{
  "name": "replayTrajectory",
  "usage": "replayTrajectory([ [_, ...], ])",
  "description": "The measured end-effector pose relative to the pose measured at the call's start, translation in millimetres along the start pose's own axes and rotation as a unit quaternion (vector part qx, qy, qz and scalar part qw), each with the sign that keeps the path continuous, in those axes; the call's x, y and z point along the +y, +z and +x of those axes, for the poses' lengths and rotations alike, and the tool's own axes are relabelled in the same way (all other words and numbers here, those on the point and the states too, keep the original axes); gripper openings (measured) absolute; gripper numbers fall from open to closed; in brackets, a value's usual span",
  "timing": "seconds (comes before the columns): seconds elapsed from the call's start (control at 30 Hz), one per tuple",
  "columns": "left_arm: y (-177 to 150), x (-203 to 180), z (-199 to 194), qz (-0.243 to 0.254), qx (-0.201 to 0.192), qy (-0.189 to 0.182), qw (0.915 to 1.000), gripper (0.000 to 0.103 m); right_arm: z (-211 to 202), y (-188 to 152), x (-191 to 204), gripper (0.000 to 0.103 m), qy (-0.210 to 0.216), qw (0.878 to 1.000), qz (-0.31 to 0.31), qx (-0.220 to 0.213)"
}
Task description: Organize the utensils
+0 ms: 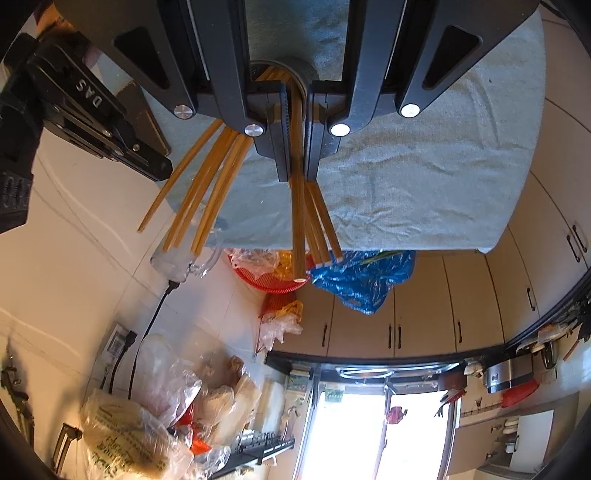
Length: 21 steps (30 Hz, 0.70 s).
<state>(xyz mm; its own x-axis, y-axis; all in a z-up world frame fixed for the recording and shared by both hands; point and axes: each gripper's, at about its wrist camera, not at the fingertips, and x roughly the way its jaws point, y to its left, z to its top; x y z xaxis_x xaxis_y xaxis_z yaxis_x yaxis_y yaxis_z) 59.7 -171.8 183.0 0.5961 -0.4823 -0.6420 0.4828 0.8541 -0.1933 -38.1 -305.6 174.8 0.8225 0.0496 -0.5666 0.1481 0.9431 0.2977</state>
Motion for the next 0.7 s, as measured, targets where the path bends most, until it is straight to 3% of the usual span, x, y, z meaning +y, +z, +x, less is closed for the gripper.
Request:
replayTrajectory([
  [0.17, 2, -2, -18, -0.002, -0.02, -0.013, 0.9997, 0.006, -14, 6, 3, 0.003, 0.007, 1.0, 0.0, -0.022],
  [0.3, -3, -5, -20, 0.005, -0.015, -0.012, 0.9998, 0.006, -19, 4, 10, 0.006, 0.001, 0.999, -0.019, -0.031],
  [0.37, -8, -6, -17, 0.009, -0.01, -0.005, 0.9999, 0.006, -17, 1, 6, 0.03, 0.002, 1.0, -0.011, -0.027],
  [0.4, -10, -6, -14, 0.011, -0.006, -0.002, 0.9999, 0.006, -16, -1, 4, 0.05, 0.004, 1.0, -0.002, -0.026],
  [0.43, -12, -5, -11, 0.011, 0.0, 0.001, 0.9999, 0.006, -17, -3, 2, 0.056, 0.003, 1.0, 0.003, -0.028],
  [0.7, -20, -8, 1, 0.014, 0.011, 0.006, 0.9998, 0.006, 1, 5, 2, 0.055, -0.015, 1.0, -0.003, -0.015],
])
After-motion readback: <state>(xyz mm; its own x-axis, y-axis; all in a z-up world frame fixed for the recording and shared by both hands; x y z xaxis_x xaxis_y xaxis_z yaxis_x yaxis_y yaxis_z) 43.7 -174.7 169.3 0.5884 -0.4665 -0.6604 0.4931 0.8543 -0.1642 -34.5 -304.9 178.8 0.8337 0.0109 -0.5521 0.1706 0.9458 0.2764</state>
